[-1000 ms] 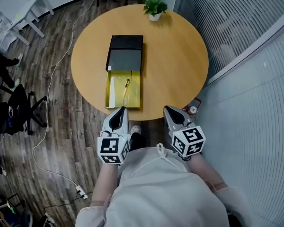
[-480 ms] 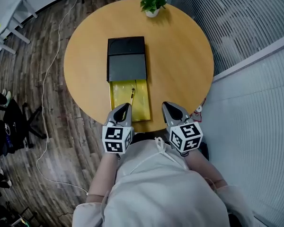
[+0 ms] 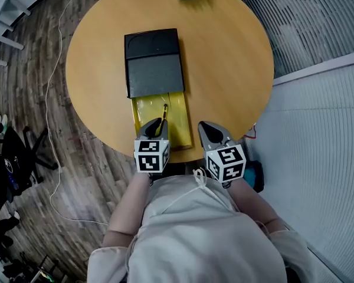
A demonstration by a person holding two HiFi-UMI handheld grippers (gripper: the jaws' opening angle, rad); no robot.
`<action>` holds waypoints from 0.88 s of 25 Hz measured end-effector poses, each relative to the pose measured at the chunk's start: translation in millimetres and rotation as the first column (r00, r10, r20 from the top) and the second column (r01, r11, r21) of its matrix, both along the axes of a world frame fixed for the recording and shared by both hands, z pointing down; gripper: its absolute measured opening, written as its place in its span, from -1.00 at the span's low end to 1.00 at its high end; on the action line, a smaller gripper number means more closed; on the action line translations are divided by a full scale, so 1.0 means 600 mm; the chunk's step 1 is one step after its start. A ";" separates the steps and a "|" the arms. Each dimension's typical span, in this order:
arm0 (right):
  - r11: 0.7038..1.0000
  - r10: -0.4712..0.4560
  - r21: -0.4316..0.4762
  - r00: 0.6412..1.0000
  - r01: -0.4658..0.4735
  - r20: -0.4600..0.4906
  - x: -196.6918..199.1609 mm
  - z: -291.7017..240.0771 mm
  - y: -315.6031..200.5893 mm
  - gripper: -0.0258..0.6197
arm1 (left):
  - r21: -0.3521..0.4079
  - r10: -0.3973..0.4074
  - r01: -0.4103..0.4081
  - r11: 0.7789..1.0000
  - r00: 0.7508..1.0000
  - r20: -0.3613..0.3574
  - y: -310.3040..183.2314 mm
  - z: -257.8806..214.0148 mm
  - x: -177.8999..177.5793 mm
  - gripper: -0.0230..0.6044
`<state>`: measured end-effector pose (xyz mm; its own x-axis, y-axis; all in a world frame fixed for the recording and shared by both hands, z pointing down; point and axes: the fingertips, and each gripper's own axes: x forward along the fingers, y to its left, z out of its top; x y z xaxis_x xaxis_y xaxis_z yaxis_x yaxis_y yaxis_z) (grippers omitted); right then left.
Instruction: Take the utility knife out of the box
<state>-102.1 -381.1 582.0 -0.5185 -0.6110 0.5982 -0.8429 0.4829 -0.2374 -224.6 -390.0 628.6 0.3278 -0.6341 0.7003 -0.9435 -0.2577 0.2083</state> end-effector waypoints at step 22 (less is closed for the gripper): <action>0.994 0.069 -0.083 0.997 -0.066 0.033 0.008 0.043 -0.025 -0.92 | -0.205 0.012 0.010 0.979 0.994 0.104 -0.041 0.108 -0.004 -0.72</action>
<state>-97.3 -396.2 607.9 -0.5000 -0.5950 0.6292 -0.8630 0.4030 -0.3047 -227.1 -414.5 693.2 0.2466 -0.4729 0.8459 -0.9626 -0.2210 0.1570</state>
